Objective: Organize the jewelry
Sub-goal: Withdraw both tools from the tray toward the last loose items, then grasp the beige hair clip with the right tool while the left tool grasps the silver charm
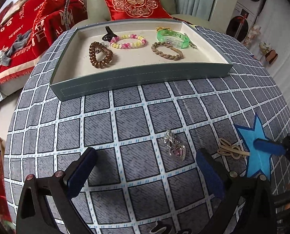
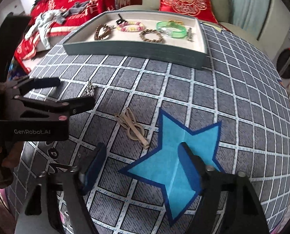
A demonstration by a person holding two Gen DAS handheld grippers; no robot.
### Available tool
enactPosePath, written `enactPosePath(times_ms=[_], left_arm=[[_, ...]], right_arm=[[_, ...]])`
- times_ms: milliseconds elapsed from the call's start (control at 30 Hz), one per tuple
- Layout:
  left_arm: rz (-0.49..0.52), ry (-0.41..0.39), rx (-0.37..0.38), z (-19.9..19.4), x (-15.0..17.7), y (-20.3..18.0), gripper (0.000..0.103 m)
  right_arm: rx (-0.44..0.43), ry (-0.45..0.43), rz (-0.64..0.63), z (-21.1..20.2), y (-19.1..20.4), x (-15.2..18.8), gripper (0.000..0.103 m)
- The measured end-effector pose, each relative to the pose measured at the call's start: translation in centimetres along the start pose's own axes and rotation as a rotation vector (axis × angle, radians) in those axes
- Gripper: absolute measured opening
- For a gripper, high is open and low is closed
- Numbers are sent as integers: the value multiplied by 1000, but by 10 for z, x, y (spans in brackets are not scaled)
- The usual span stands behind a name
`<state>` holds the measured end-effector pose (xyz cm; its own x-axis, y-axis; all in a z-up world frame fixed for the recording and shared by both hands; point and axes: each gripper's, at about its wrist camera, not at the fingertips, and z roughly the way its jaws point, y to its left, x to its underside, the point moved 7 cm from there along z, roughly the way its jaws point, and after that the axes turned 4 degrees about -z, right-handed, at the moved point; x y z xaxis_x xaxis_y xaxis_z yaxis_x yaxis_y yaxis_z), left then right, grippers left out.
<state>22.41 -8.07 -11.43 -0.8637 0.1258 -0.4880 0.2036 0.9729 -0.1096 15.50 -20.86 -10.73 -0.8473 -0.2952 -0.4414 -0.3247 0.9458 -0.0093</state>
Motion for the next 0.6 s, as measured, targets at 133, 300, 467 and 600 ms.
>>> enactPosePath(times_ms=[133, 300, 467, 600], left_arm=[[19, -8, -26, 0, -2, -3, 103], [44, -22, -39, -1, -2, -7, 94], [59, -29, -25, -3, -3, -12, 81], [67, -34, -17, -5, -3, -14, 66]], right_arm=[[14, -11, -42, 3, 4, -4, 73], [7, -25, -76, 6, 11, -10, 68], [1, -26, -91, 6, 15, -11, 57], [-1, -28, -85, 4, 18, -11, 43]])
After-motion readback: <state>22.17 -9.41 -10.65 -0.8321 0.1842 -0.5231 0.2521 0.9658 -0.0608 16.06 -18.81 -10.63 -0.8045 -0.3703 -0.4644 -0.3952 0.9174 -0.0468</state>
